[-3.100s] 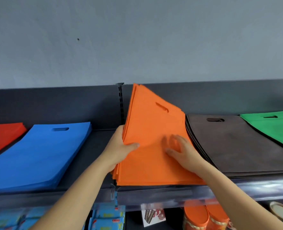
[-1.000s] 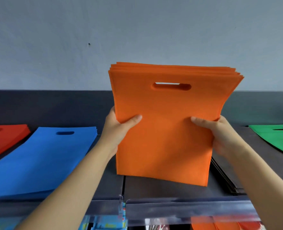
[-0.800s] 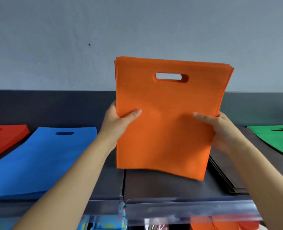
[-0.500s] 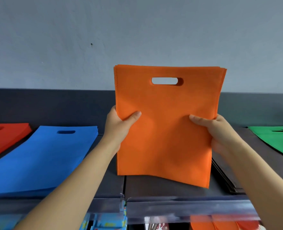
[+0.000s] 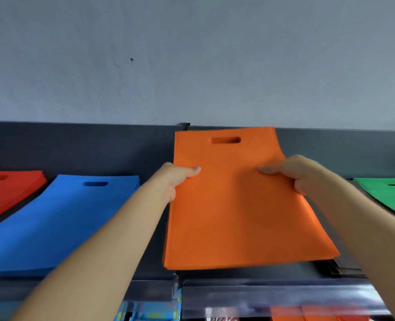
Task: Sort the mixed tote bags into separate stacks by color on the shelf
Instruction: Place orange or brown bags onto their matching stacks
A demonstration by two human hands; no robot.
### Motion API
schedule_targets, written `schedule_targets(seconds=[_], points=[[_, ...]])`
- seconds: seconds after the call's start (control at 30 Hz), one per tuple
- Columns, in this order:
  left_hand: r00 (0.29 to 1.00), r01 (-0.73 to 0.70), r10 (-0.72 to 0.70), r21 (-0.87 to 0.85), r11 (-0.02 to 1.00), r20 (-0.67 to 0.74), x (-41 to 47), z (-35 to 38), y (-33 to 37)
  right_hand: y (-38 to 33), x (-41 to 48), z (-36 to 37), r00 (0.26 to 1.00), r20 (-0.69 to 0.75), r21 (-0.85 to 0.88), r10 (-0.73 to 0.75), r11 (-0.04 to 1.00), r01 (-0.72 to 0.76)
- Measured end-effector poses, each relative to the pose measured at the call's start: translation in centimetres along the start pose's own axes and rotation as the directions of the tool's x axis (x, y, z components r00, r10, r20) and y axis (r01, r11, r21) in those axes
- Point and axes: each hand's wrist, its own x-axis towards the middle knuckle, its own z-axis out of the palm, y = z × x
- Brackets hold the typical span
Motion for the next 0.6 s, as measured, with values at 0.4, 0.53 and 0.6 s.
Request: schedule_targets(seconds=[0.4, 0.53, 0.6], points=[[0.878, -0.442, 0.337, 0.844, 0.304, 0.339, 1.4, 3.3, -8.2, 8.0, 4.7, 2.5, 0.985, -0.091, -0.226, 0.143, 0.961, -0.161], [0.905, -0.408, 0.204, 0.897, 0.172, 0.372, 1.8, 4.0, -11.1, 8.4, 4.0, 2.7, 0.985, -0.171, -0.464, -0.039, 0.885, -0.046], [0.903, -0.406, 0.224, 0.899, 0.162, 0.367, 2.1, 3.9, -11.5, 8.0, 3.2, 2.3, 0.970, -0.152, -0.587, -0.189, 0.807, 0.065]])
